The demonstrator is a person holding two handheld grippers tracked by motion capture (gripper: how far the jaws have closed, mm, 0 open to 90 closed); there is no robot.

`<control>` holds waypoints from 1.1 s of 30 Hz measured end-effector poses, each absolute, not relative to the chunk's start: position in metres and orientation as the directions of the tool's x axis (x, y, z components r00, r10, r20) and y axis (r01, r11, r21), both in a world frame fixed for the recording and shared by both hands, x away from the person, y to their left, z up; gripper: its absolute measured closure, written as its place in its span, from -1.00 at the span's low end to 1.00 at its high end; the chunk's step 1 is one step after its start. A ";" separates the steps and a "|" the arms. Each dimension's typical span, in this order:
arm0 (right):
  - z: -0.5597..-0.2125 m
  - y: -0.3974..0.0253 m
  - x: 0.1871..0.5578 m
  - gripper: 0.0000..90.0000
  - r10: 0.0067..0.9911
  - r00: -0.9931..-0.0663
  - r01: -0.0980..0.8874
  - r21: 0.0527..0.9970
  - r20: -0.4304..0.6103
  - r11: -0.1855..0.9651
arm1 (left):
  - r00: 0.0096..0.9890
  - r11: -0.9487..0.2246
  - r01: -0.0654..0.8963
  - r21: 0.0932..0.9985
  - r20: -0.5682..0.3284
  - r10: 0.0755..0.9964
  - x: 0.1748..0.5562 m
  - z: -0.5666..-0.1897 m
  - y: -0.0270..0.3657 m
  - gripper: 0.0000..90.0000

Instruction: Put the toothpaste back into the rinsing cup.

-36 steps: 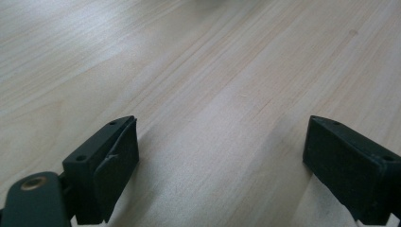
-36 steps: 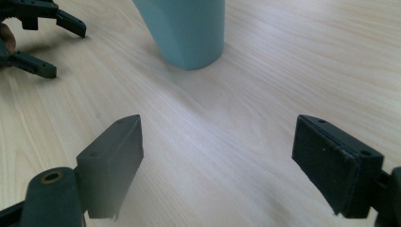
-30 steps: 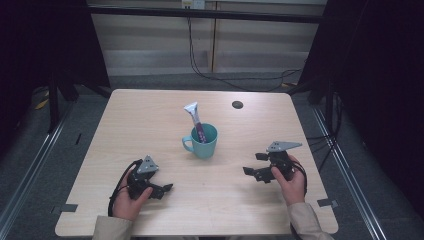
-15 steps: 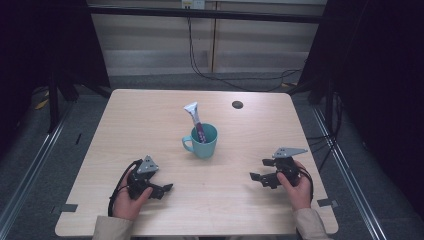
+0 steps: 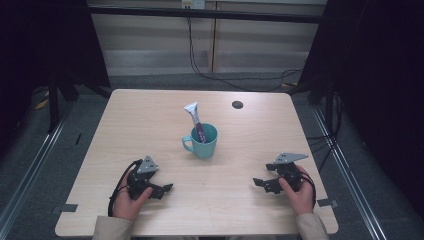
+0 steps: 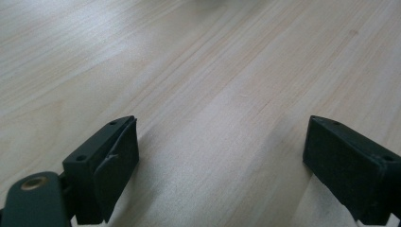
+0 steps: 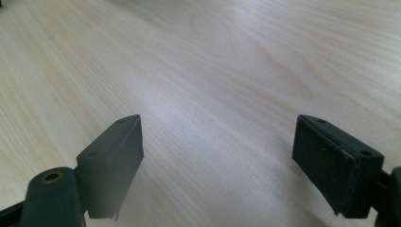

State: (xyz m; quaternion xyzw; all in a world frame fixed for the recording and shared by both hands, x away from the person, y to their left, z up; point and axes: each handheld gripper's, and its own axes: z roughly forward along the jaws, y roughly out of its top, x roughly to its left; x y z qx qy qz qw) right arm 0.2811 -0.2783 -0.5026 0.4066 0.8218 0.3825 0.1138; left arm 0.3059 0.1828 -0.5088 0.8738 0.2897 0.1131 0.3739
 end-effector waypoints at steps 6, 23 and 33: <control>-0.507 -0.279 0.277 -0.66 0.755 -0.647 0.576 0.714 0.102 0.398 | 0.806 -0.552 0.422 0.719 -0.018 0.592 0.306 -0.509 0.183 -0.76; -0.511 -0.273 0.269 -0.70 0.765 -0.644 0.543 0.720 0.027 0.432 | 0.806 -0.552 0.421 0.719 -0.018 0.592 0.305 -0.509 0.183 -0.76; -0.511 -0.273 0.269 -0.73 0.769 -0.639 0.545 0.720 0.024 0.430 | 0.803 -0.553 0.422 0.718 -0.014 0.595 0.305 -0.509 0.183 -0.76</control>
